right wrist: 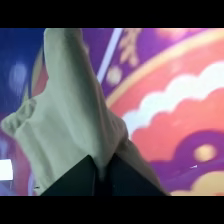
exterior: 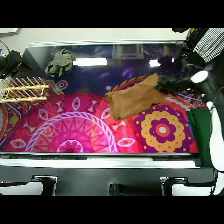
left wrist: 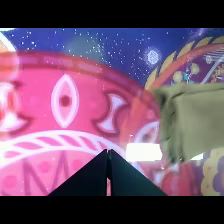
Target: Fold the clothes and pants, and hang the long-sleeved shirts on hangers.
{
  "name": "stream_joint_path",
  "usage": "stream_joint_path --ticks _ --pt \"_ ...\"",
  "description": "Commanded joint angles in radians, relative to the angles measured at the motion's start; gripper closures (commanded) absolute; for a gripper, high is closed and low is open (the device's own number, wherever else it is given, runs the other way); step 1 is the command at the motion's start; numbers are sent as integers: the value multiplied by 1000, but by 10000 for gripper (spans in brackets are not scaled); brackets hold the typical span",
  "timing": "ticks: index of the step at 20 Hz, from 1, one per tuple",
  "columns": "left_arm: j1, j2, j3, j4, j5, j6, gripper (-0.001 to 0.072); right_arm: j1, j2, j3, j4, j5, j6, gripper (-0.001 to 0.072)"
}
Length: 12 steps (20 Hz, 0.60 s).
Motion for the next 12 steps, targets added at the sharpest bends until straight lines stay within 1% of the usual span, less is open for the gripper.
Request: stream_joint_path --ticks 1,4,9,12 --pt "0 -1 0 0 0 0 687 -116 1 71 -34 11 41 682" --pt "0 -1 0 0 0 1 687 -228 0 98 -38 -6 44 682" --pt "0 -1 0 0 0 1 687 -422 -3 164 -79 -23 92 682" --pt "0 -1 0 0 0 1 688 -525 -3 200 -97 3 162 682"
